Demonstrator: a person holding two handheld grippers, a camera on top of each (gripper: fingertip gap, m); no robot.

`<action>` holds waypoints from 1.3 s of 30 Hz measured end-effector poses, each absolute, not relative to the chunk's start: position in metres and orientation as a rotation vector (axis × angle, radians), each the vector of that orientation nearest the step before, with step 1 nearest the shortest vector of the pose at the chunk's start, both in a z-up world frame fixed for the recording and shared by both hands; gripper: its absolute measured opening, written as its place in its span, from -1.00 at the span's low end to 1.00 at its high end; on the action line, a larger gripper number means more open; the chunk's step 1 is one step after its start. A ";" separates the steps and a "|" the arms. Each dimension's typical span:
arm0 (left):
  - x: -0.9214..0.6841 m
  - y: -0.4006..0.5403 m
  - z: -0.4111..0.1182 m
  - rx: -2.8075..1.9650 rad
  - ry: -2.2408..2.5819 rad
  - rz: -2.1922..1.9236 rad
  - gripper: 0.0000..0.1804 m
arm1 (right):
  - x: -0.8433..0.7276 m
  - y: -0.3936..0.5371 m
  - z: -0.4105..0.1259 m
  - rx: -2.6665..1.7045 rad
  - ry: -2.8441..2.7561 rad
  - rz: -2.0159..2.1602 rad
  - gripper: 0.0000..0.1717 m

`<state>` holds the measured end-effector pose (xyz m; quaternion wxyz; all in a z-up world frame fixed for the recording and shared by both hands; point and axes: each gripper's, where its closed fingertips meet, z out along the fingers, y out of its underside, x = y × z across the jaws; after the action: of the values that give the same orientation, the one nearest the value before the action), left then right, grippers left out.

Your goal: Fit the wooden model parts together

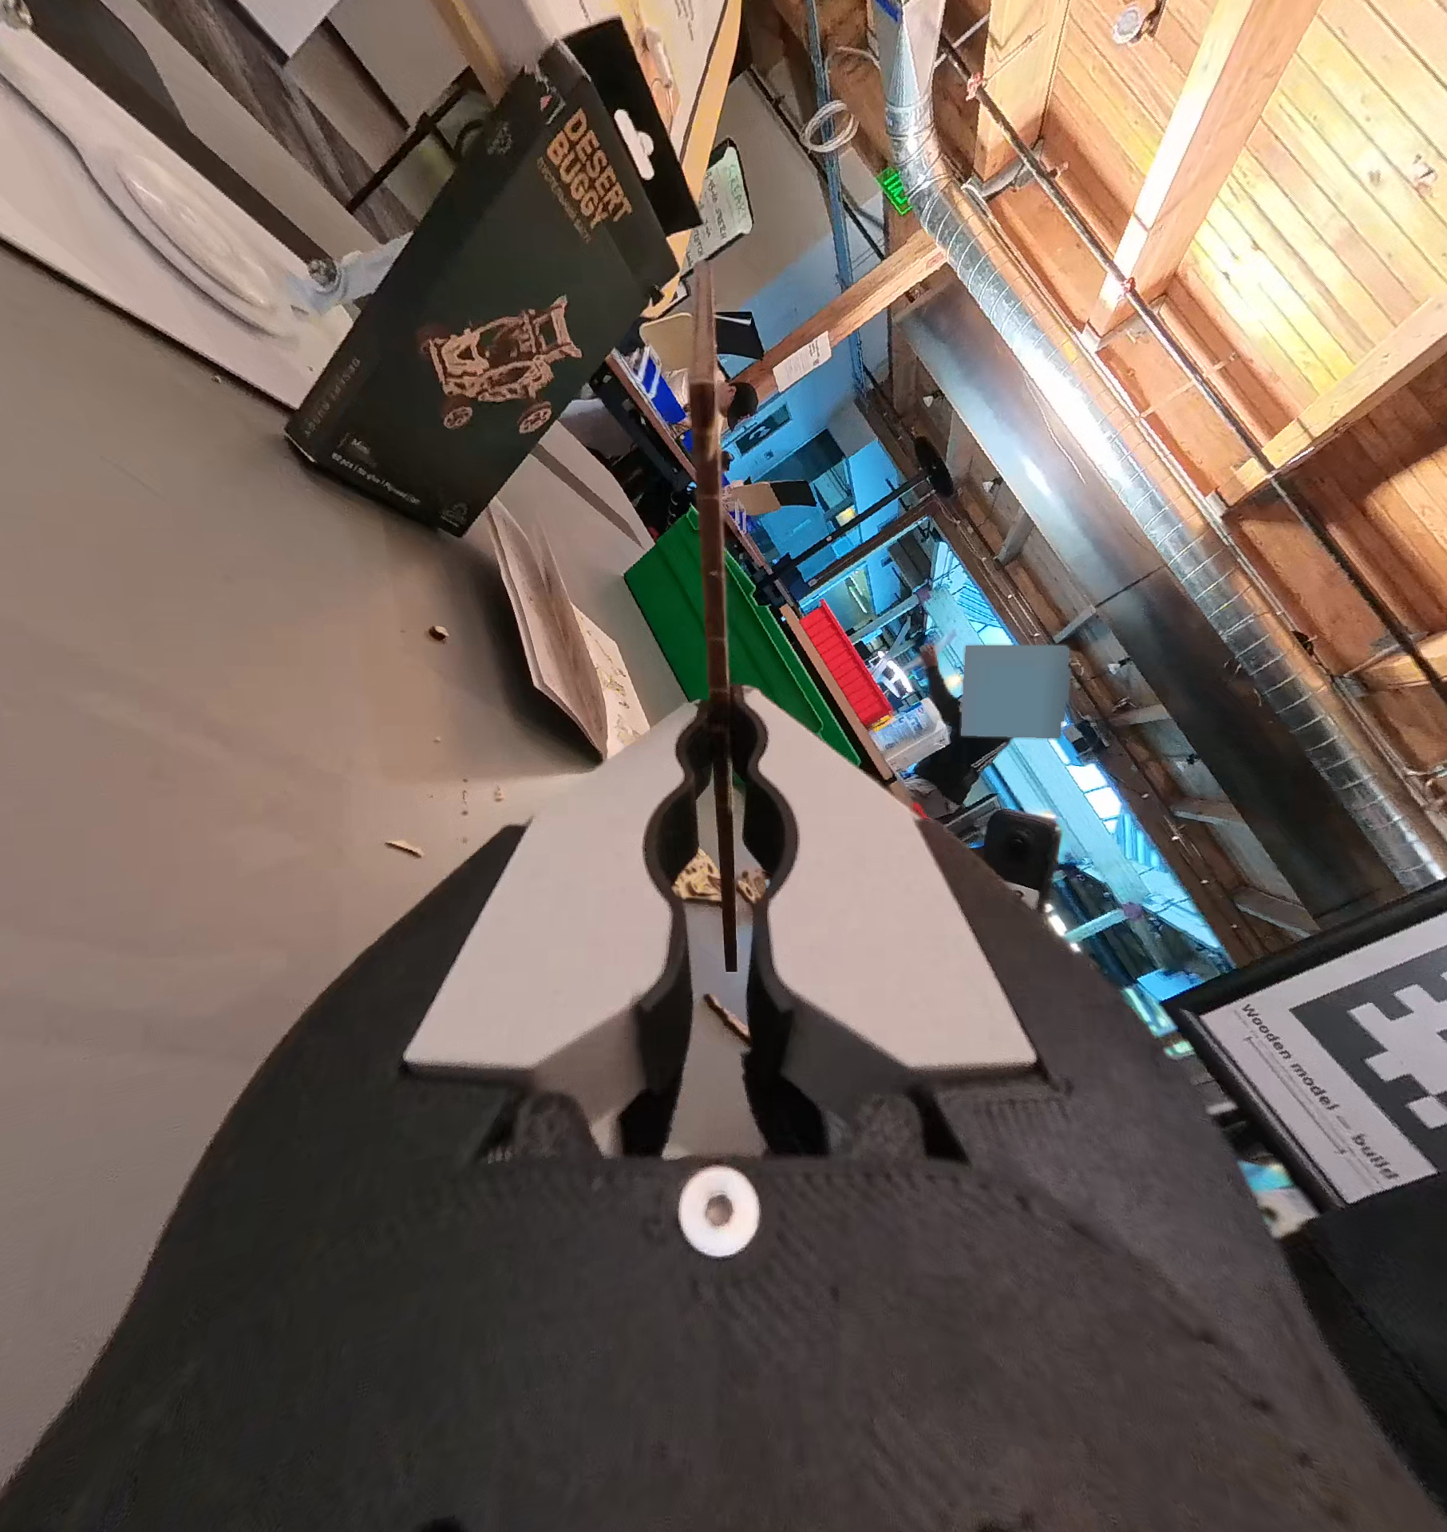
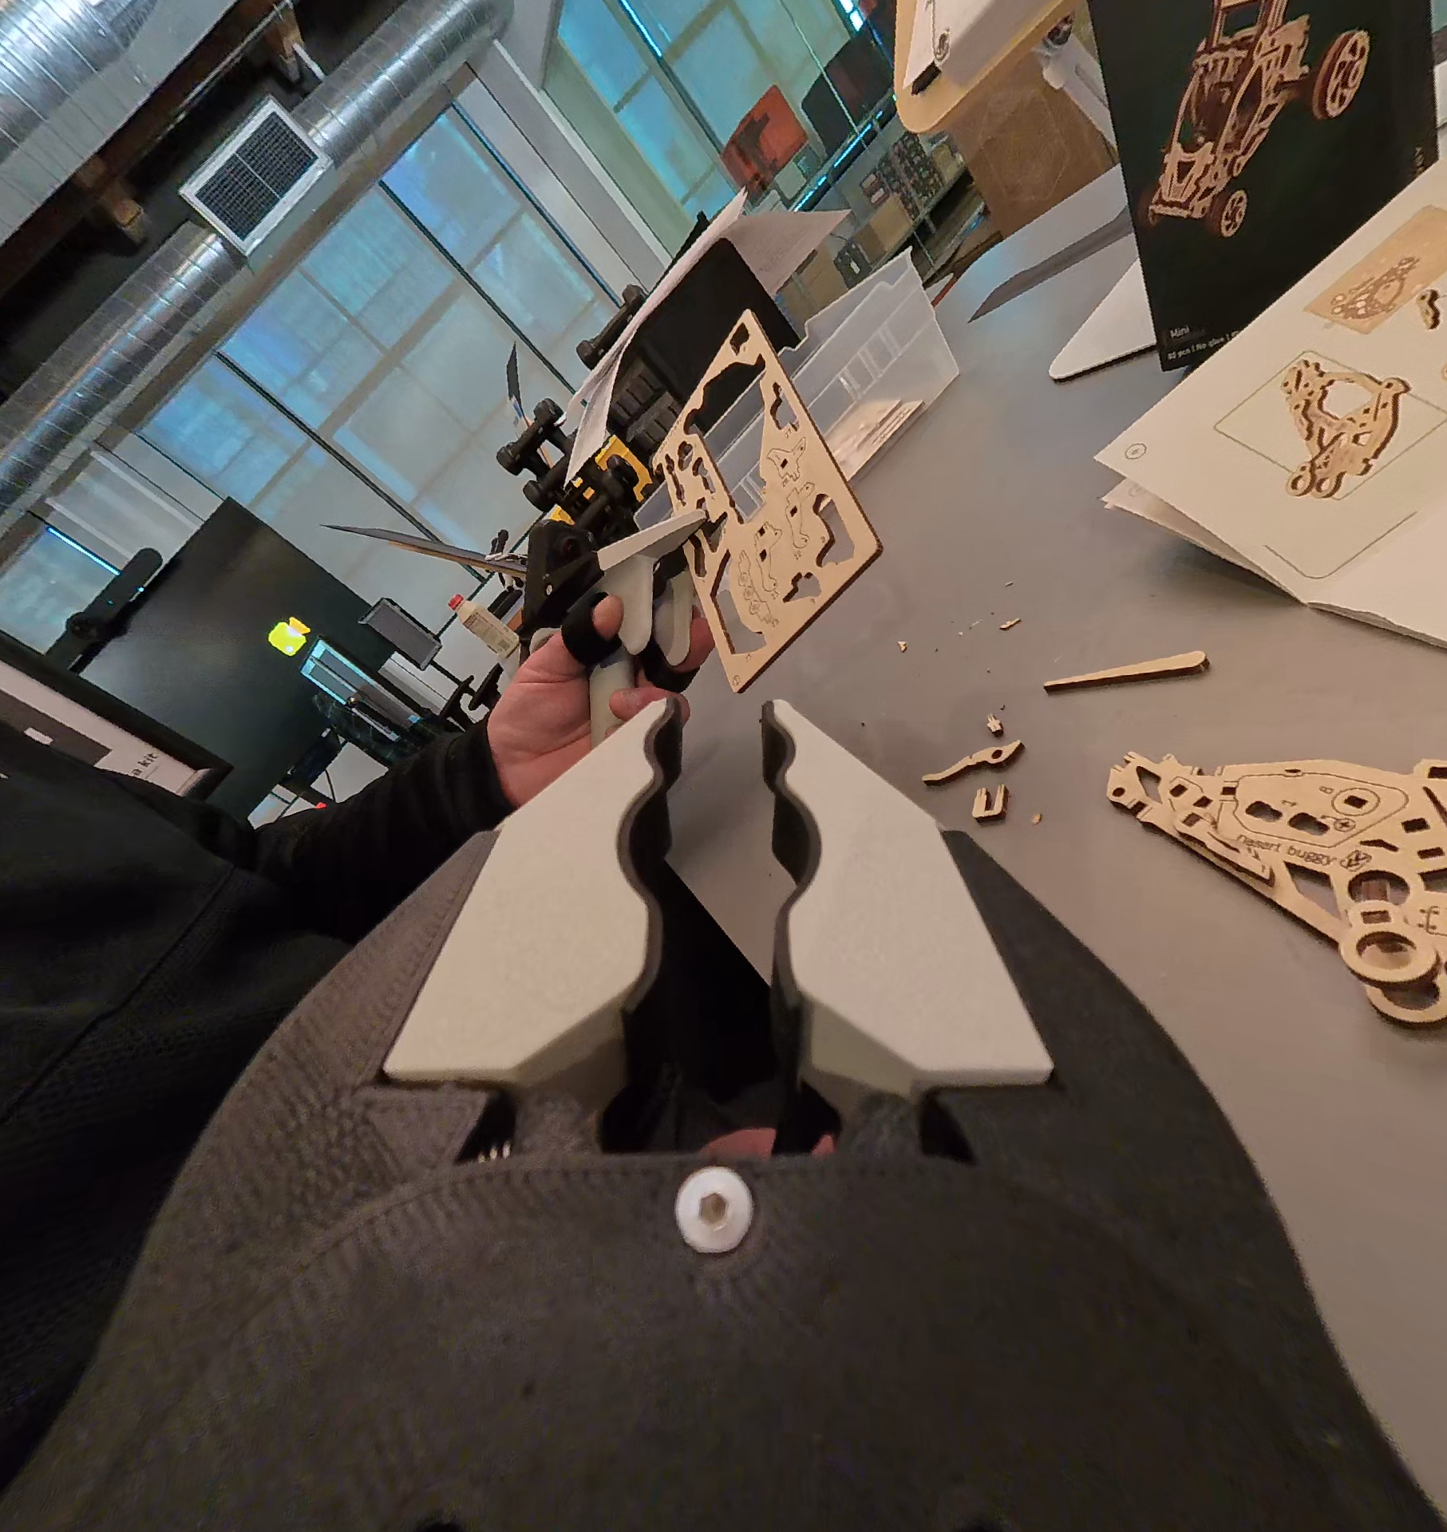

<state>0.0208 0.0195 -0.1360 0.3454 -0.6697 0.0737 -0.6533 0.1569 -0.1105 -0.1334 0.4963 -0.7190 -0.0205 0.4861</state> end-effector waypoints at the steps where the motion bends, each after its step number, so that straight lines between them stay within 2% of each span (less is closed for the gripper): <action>1: 0.020 0.020 -0.134 -1.732 0.222 -1.663 -0.99 | 0.157 -0.110 -0.134 -1.742 -0.049 1.178 -0.81; 5: 0.016 0.023 -0.128 -1.711 0.418 -1.477 -0.99 | 0.158 -0.110 -0.135 -1.743 -0.045 1.181 -0.80; 13: -0.004 0.041 -0.131 -1.726 0.209 -1.609 -0.98 | 0.156 -0.109 -0.138 -1.749 -0.044 1.190 -0.80; 18: -0.003 0.039 -0.132 -1.725 0.241 -1.584 -0.98 | 0.156 -0.108 -0.141 -1.756 -0.039 1.191 -0.80; 21: 0.002 0.032 -0.128 -1.693 0.521 -1.331 -0.99 | 0.156 -0.108 -0.142 -1.761 -0.040 1.191 -0.80; 23: 0.011 0.017 -0.130 -1.577 0.906 -0.982 -0.99 | 0.157 -0.108 -0.143 -1.763 -0.038 1.190 -0.80; 28: 0.025 -0.023 -0.168 -1.124 1.635 -0.251 -0.99 | 0.157 -0.108 -0.145 -1.767 -0.035 1.190 -0.80; 34: 0.011 -0.037 -0.205 -0.976 1.829 -0.131 -0.93 | 0.158 -0.107 -0.147 -1.773 -0.039 1.179 -0.80; 39: -0.014 -0.039 -0.229 -1.012 1.963 -0.130 -0.68 | 0.156 -0.106 -0.152 -1.782 -0.040 1.188 -0.80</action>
<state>-0.0144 -0.0390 -0.2293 0.4480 -0.4090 0.7933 -0.0524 0.1558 -0.1063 -0.1518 0.4792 -0.7302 -0.0164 0.4867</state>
